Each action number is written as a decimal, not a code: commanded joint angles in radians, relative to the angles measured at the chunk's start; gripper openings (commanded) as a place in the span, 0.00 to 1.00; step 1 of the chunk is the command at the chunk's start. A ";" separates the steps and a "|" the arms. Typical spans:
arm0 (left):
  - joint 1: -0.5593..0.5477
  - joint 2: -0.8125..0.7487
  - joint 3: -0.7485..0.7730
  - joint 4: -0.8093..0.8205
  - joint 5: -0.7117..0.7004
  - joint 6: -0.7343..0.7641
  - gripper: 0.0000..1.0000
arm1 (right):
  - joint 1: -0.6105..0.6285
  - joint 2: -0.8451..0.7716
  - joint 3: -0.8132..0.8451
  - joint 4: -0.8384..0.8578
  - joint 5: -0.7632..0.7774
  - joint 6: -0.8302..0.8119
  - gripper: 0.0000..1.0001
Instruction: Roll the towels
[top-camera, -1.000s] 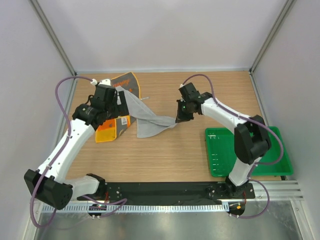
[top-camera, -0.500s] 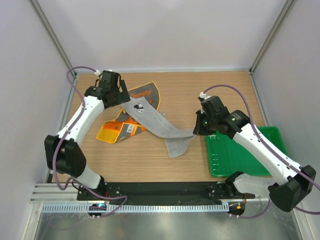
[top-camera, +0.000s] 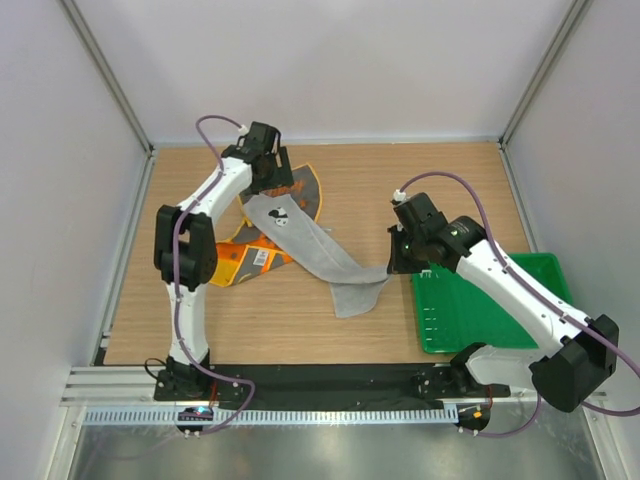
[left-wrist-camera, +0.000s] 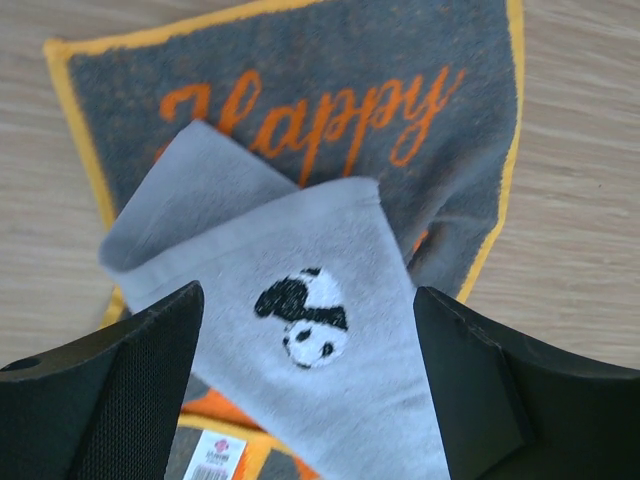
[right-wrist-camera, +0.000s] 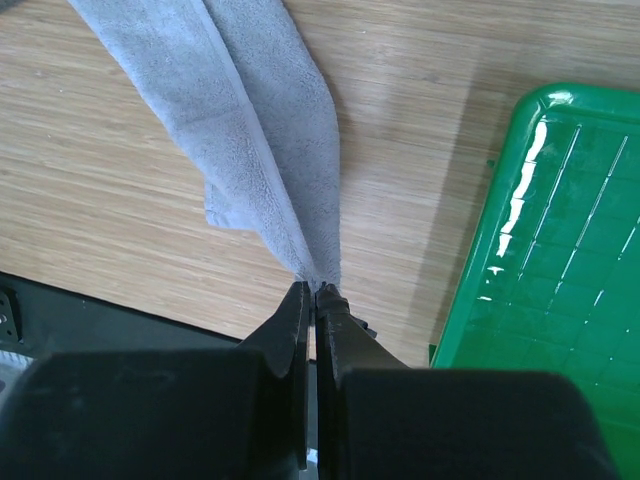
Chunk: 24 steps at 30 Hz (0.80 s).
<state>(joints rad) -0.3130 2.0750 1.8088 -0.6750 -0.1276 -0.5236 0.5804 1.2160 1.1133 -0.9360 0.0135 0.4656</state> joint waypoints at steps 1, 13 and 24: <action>-0.037 0.086 0.112 -0.044 -0.013 0.037 0.86 | -0.001 0.008 0.002 0.014 0.002 -0.012 0.01; -0.093 0.304 0.350 -0.156 -0.158 0.056 0.77 | -0.002 0.027 0.019 -0.007 0.011 -0.018 0.01; -0.097 0.353 0.354 -0.135 -0.185 0.068 0.47 | -0.002 0.037 0.013 0.002 0.009 -0.019 0.01</action>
<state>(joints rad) -0.4110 2.4145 2.1262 -0.8120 -0.2829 -0.4721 0.5804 1.2575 1.1133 -0.9371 0.0166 0.4648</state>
